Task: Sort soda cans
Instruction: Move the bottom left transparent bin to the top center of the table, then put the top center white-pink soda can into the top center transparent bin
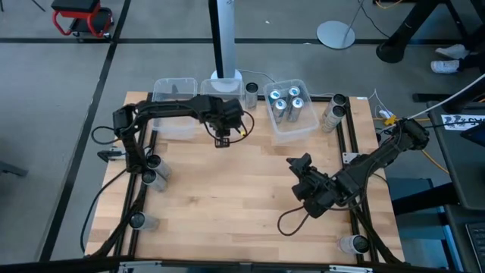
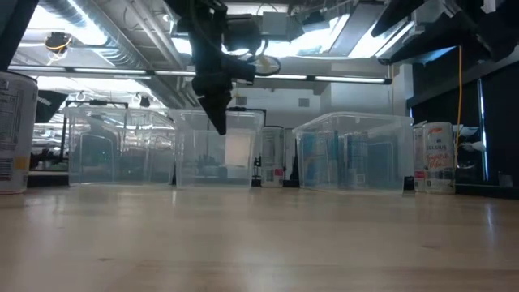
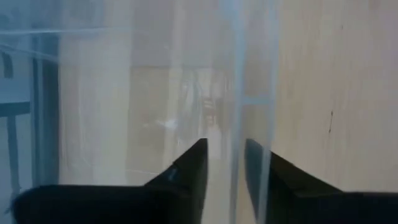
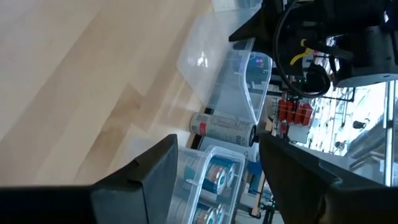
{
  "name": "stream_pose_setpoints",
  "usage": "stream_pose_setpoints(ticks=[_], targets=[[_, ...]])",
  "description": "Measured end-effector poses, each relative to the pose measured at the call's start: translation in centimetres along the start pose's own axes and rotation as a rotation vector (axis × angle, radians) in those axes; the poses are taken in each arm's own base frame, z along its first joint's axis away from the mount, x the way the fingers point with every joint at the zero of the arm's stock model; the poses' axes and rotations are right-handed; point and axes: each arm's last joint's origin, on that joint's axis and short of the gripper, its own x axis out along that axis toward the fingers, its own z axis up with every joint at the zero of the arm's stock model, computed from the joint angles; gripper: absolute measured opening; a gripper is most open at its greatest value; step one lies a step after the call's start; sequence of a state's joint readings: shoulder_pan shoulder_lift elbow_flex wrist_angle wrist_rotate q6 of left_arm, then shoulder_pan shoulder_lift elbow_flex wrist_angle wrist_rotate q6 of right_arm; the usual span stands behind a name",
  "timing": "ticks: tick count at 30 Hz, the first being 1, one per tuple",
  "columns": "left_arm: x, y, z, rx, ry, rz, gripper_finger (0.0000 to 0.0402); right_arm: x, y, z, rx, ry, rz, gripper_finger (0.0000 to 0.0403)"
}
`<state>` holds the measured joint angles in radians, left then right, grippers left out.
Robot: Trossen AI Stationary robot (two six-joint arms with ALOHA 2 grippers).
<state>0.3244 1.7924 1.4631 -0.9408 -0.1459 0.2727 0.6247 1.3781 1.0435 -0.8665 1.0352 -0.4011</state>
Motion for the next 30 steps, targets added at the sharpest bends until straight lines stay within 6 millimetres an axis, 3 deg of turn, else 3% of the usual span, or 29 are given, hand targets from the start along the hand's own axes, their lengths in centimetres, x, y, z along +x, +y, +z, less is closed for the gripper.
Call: stream_pose_setpoints(ticks=[4, 7, 14, 18, 26, 30], targets=[[-0.7, -0.2, -0.1, 0.034, 0.041, -0.013, 0.0152, 0.2, -0.1, 0.0, 0.007, -0.003, 0.029, 0.0225], [-2.3, -0.3, 0.1, 0.028, 0.018, -0.01, 0.0178, 0.2, 0.0, 0.0, 0.008, -0.014, 0.051, 0.0225], [-9.1, -0.8, -1.3, 0.035, -0.207, 0.027, 0.0201, 0.3, -0.3, 0.2, 0.039, -0.009, -0.002, 0.0225], [-11.4, -1.5, -3.6, 0.042, -0.336, -0.031, 0.0202, 1.0, -1.1, 0.3, 0.02, 0.017, -0.06, 0.0225], [-11.9, -2.5, -8.1, 0.007, -0.675, 0.002, 0.0201, 5.3, -6.2, -1.3, -0.029, 0.165, -0.101, 0.0226], [-11.3, -3.1, -9.8, -0.007, -0.763, 0.02, 0.0202, 8.7, -9.6, -2.9, -0.011, 0.09, -0.045, 0.0249]])
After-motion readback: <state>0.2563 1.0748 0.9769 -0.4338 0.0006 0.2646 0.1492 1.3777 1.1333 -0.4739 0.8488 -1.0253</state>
